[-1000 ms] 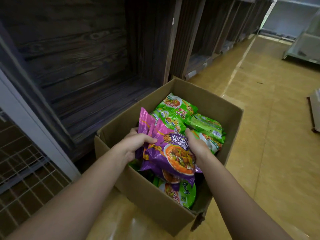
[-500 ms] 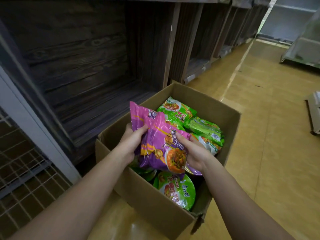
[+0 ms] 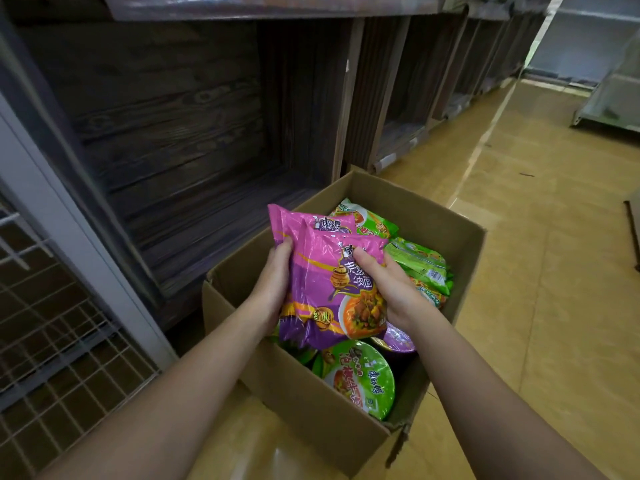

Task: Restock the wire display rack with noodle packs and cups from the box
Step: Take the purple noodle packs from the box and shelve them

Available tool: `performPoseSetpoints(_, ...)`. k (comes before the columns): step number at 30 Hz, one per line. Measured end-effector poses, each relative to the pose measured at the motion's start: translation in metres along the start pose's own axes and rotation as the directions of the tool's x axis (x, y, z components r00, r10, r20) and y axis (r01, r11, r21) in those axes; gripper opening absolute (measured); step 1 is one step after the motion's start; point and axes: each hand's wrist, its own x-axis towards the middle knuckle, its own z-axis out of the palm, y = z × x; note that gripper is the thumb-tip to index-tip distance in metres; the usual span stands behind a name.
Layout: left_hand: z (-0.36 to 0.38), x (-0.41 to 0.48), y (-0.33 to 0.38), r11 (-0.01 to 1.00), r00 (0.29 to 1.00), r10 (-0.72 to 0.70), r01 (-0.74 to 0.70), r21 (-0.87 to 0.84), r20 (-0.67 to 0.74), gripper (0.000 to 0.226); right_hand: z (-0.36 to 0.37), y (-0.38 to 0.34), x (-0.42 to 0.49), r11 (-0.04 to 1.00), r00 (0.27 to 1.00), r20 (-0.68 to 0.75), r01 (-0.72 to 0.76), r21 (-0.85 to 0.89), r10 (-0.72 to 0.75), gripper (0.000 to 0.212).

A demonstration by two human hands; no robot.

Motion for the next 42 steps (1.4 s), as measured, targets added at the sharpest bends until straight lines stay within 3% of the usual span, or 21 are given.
performPoseSetpoints(4,0.009,-0.001,0.008,0.988,0.995,-0.010,0.025,0.150,-0.103,0.048,0.000,-0.007,-0.005,0.998,0.999,-0.033,0.021,-0.061,-0.023,0.137)
performPoseSetpoints(6,0.011,-0.005,0.010,0.992,0.993,-0.024,0.038,0.118,-0.118,0.049,0.000,-0.007,-0.006,0.993,0.995,-0.081,0.046,-0.108,-0.055,0.138)
performPoseSetpoints(10,0.014,-0.016,0.011,1.000,0.999,0.030,-0.030,0.001,0.040,0.053,0.001,-0.007,-0.009,0.968,0.981,-0.143,0.092,-0.233,-0.128,0.085)
performPoseSetpoints(11,0.015,-0.018,0.010,0.998,0.997,0.055,-0.056,0.007,0.050,0.058,0.001,-0.007,-0.010,0.960,0.978,-0.148,0.104,-0.259,-0.146,0.082)
performPoseSetpoints(13,0.016,-0.020,0.006,0.995,0.994,0.098,-0.099,0.019,0.037,0.062,0.001,-0.006,-0.010,0.948,0.981,-0.127,0.104,-0.302,-0.148,0.093)
performPoseSetpoints(15,0.016,-0.023,0.004,0.985,0.988,0.153,-0.151,0.083,-0.023,0.045,0.001,-0.005,-0.011,0.940,0.984,-0.088,0.117,-0.321,-0.153,0.108)
performPoseSetpoints(17,0.017,-0.029,0.006,0.977,0.979,0.185,-0.175,0.118,-0.080,0.036,0.002,-0.009,-0.014,0.944,0.988,-0.047,0.126,-0.305,-0.147,0.108)
performPoseSetpoints(20,0.017,-0.040,0.017,0.966,0.961,0.237,-0.218,0.141,-0.140,0.038,0.008,-0.022,-0.022,0.947,0.978,0.014,0.206,-0.248,-0.209,0.069)
performPoseSetpoints(22,0.016,-0.050,0.030,0.951,0.943,0.290,-0.266,0.155,-0.164,0.040,0.016,-0.034,-0.028,0.935,0.967,0.017,0.251,-0.250,-0.255,0.064)
performPoseSetpoints(28,0.000,-0.093,0.093,0.885,0.857,0.464,-0.438,0.159,-0.225,0.032,0.062,-0.082,-0.060,0.852,0.893,0.056,0.443,-0.280,-0.446,0.075)
performPoseSetpoints(34,-0.024,-0.156,0.139,0.841,0.771,0.541,-0.503,0.200,-0.336,0.026,0.116,-0.127,-0.102,0.791,0.819,0.185,0.573,-0.215,-0.543,0.080)
performPoseSetpoints(39,-0.055,-0.234,0.164,0.781,0.639,0.616,-0.572,0.252,-0.460,0.021,0.174,-0.142,-0.155,0.726,0.728,0.300,0.673,-0.143,-0.616,0.041)
performPoseSetpoints(42,-0.082,-0.288,0.167,0.760,0.554,0.641,-0.557,0.336,-0.531,0.027,0.216,-0.139,-0.192,0.725,0.674,0.422,0.686,-0.056,-0.606,0.043)
